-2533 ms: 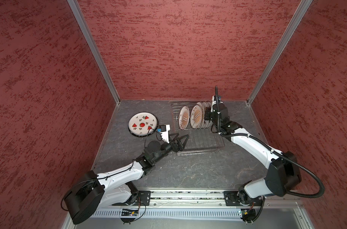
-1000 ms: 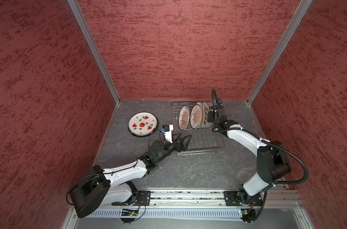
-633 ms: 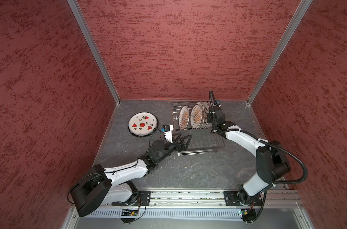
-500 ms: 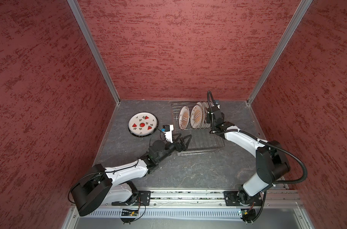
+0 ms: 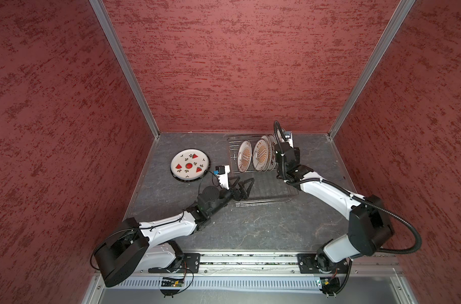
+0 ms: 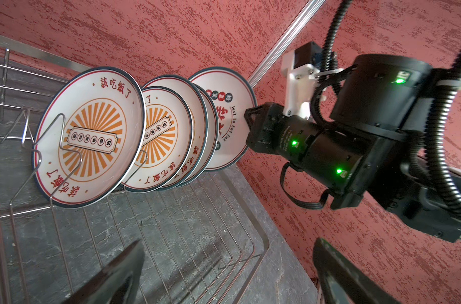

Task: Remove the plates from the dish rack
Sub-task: 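Lift the red-and-green text plate out of the rack with the right gripper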

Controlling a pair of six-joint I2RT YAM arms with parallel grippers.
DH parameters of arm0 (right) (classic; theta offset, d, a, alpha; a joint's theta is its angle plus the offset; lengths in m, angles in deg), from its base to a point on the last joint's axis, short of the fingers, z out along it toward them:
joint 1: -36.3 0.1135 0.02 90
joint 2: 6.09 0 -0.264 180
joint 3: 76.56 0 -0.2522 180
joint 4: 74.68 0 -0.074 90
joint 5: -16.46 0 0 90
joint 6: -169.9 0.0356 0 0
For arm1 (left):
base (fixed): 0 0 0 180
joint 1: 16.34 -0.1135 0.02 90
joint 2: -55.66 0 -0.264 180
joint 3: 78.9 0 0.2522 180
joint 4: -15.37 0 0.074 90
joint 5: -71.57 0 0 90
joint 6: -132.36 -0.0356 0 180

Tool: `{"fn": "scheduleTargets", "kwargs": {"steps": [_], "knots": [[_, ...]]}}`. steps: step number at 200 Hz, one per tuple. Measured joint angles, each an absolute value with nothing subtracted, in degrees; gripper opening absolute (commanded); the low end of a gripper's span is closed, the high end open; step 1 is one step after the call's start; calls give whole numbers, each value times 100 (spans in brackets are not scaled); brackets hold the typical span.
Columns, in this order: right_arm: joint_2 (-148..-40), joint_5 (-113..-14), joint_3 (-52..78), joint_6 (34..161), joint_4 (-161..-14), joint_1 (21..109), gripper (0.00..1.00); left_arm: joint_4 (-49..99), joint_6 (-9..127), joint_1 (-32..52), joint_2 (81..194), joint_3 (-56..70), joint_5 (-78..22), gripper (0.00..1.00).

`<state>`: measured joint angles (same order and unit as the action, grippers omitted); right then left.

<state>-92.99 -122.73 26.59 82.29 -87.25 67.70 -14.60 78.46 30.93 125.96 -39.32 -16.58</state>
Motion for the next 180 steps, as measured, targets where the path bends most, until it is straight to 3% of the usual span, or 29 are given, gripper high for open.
{"fn": "scheduleTargets", "kwargs": {"steps": [63,121,180], "knots": [[-8645,-13008,2950,7972,-8443,7084,0,-1458,7831,3093,12519,-3932,-1573,99],[-7305,-13449,3734,7910,-8218,7502,0,-1440,7754,3034,12093,-4061,-1429,99],[-5804,-13043,4440,8332,-8213,7602,0,-1333,7695,3001,11466,-4242,-1437,99]]}}
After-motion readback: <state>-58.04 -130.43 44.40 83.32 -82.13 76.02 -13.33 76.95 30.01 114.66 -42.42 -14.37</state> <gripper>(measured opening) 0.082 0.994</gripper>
